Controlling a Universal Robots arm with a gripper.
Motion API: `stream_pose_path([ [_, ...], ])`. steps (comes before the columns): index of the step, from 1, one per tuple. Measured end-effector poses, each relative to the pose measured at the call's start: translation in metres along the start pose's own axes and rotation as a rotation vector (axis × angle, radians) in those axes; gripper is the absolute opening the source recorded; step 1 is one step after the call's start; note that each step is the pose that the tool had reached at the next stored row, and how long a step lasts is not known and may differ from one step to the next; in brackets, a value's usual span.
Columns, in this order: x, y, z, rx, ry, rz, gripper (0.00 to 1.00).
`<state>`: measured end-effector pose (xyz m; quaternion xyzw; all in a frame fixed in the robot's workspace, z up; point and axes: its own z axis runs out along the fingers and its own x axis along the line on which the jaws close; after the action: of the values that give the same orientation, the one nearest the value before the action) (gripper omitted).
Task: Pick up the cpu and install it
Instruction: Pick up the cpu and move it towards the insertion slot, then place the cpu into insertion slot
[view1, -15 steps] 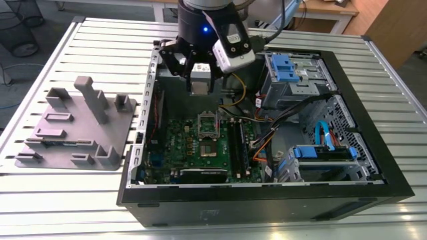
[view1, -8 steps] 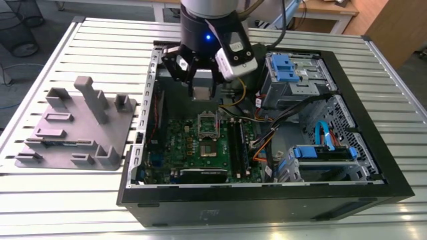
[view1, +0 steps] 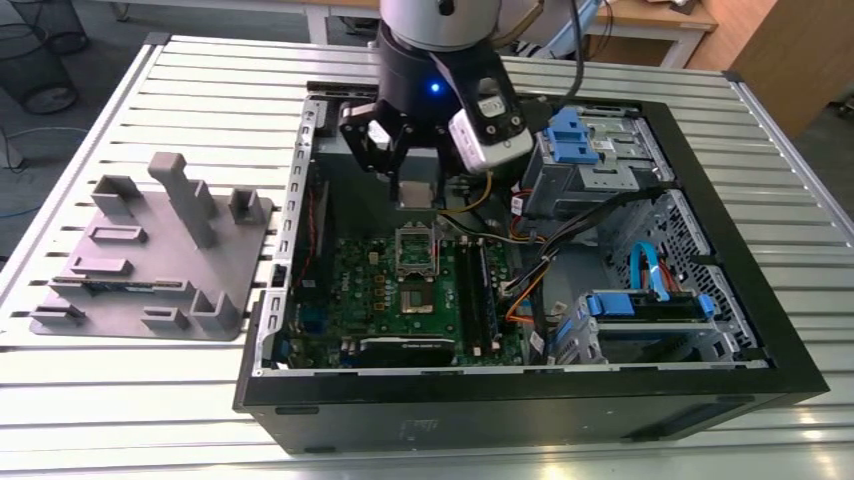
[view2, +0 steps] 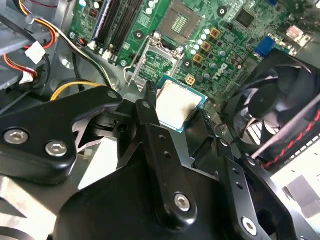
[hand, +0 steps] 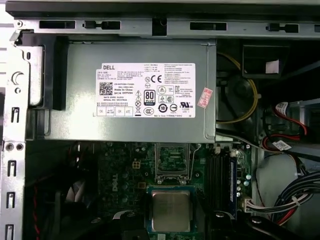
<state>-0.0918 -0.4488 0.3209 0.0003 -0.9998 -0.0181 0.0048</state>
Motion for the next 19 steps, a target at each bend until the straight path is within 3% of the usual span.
stream_pose_path([
  [8,-0.0039,-0.0043,0.0086,0.0,0.0001,0.0,0.47],
  [19,-0.0035,-0.0045,0.0114,0.0,0.0001,0.0,0.47],
])
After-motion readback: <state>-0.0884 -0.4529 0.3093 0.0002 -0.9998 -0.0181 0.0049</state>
